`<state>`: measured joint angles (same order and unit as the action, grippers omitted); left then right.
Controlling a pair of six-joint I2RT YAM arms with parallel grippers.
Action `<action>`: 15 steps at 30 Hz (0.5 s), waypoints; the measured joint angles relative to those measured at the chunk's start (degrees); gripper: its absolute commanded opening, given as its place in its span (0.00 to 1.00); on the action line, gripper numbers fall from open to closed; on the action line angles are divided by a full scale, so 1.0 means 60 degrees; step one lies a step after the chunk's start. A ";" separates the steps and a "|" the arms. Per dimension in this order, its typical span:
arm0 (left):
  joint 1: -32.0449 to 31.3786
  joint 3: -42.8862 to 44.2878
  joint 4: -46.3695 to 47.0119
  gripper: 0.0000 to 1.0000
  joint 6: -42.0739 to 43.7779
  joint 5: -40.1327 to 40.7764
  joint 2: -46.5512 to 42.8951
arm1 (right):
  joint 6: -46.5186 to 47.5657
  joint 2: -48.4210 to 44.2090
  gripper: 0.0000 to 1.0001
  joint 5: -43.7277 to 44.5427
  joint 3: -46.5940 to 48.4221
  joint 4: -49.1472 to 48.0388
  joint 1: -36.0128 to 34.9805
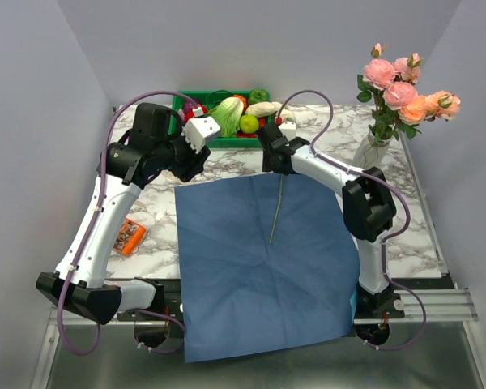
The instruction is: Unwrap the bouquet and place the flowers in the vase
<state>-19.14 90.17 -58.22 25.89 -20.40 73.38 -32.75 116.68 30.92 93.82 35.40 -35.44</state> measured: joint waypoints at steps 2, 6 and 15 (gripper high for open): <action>0.0000 -0.0029 0.0029 0.56 0.0004 0.0000 0.0000 | -0.0073 0.0284 0.72 -0.0098 0.0248 0.0288 0.0055; 0.0000 -0.0138 0.0138 0.57 0.0040 0.0018 -0.0036 | -0.0178 0.0856 0.71 -0.0470 0.0608 0.0714 0.0273; 0.0000 -0.0164 0.0255 0.57 0.0109 0.0051 -0.0055 | -0.0211 0.1501 0.54 -0.1031 0.0765 0.1188 0.0678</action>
<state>-19.14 89.19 -56.69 26.55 -20.10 73.06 -34.02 125.69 24.73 98.41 42.52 -31.38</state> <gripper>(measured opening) 0.567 0.636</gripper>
